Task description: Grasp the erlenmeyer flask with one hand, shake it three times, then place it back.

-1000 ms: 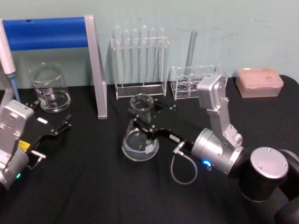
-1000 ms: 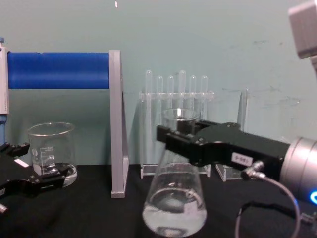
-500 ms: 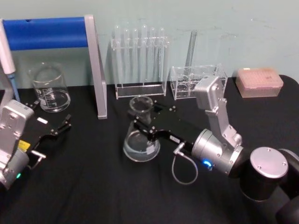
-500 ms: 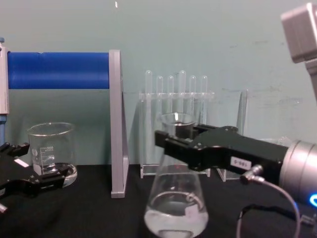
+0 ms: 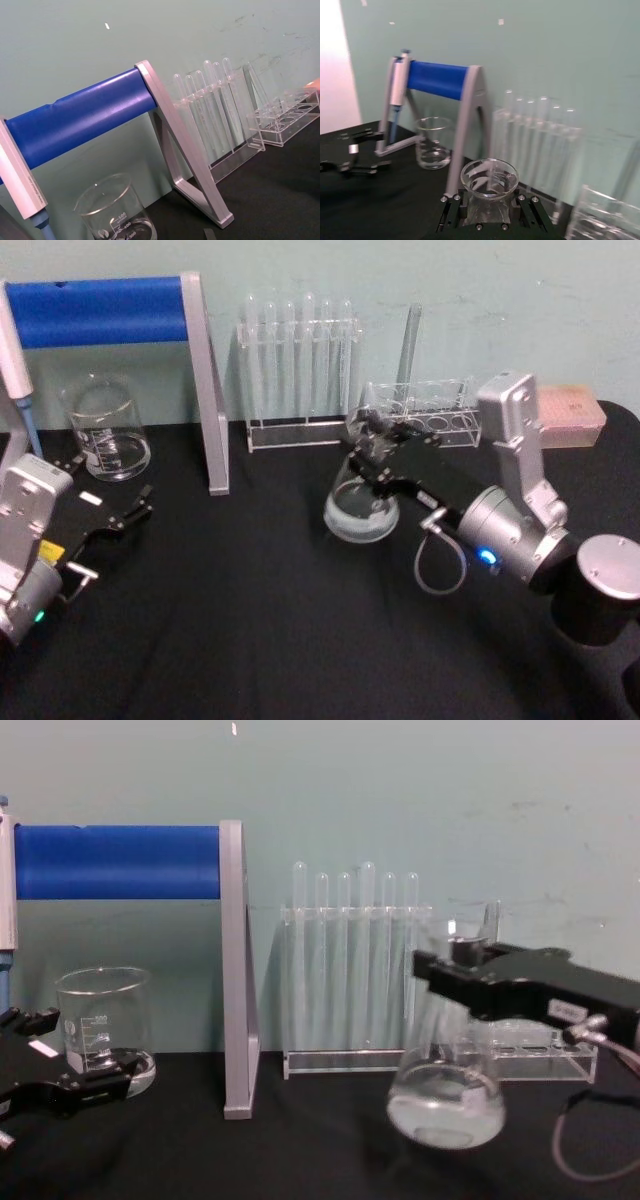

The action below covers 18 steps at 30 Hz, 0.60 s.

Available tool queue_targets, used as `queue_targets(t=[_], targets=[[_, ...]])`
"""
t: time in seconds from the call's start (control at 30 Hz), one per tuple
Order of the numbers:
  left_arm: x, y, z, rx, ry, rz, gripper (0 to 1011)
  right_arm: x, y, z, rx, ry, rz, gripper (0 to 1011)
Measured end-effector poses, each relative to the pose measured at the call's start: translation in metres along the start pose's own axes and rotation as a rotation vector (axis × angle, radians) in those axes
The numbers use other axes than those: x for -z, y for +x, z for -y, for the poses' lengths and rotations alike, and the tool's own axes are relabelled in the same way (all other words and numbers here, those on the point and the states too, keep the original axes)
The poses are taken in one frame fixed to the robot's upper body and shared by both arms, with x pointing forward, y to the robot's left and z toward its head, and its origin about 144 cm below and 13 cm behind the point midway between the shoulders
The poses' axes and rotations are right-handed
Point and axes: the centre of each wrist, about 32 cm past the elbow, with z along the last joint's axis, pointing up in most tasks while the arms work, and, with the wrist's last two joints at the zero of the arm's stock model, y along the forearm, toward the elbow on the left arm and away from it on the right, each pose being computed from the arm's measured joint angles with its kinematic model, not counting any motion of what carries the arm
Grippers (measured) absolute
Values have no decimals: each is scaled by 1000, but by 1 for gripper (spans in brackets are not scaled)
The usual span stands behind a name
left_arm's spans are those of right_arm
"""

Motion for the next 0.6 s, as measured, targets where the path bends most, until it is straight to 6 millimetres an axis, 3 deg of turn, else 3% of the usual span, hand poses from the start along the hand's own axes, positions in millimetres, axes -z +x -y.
queue_targets(t=[0.27,0.6], targets=[[0,0,0,0,0,0,1001,0,20,8,96,-3,9,449],[0,0,0,0,0,0,1001,1,30,15,150,-8,13,449]])
